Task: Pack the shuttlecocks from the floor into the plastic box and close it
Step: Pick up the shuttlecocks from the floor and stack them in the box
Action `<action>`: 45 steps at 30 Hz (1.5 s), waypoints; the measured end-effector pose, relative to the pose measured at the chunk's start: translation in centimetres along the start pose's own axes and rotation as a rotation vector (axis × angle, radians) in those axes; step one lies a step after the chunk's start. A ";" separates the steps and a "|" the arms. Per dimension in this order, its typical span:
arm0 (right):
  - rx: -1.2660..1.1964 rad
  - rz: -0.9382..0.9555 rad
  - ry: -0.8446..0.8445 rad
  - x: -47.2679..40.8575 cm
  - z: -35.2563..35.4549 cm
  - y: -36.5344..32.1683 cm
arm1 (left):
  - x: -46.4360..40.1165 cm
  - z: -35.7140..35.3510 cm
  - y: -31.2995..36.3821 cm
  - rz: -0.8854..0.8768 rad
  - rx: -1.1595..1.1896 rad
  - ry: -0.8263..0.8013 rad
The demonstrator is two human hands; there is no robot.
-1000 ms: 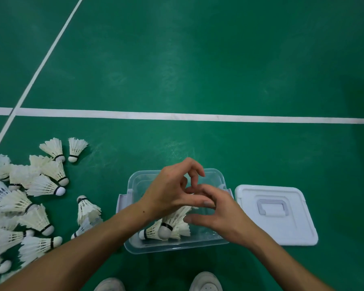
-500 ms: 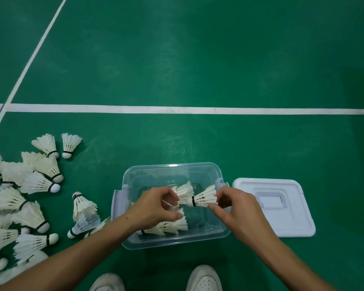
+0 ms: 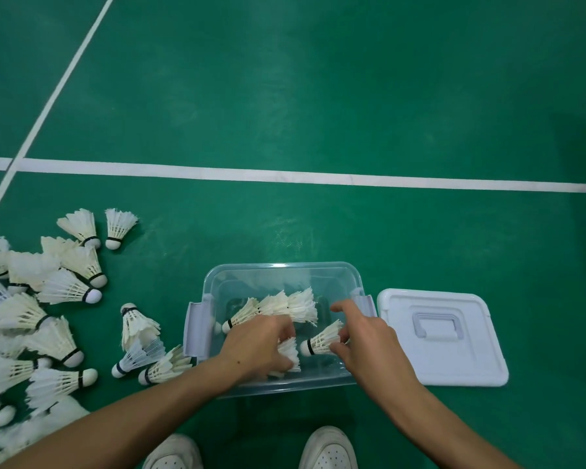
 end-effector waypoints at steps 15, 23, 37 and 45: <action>-0.300 -0.172 -0.263 -2.5 -6.0 -0.6 | 0.6 0.6 -0.7 0.015 0.096 0.001; -0.230 -0.164 -0.331 -3.2 -6.9 -0.6 | -0.2 0.7 0.1 0.022 -0.041 0.045; -0.283 -0.098 -0.178 -3.1 0.0 -1.7 | 3.2 8.4 -0.6 -0.051 0.342 0.326; -0.351 0.144 -0.045 -5.6 2.8 -9.2 | 7.8 17.1 -6.5 -0.016 0.423 0.573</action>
Point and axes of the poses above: each hand's wrist, its own x-axis away from the middle knuckle, its own z-axis out of the back of the hand, y = z × x, the point moved 6 cm from there along -x, towards the middle knuckle, and after that the axes turned 4 degrees about y, right-handed, at the moved point
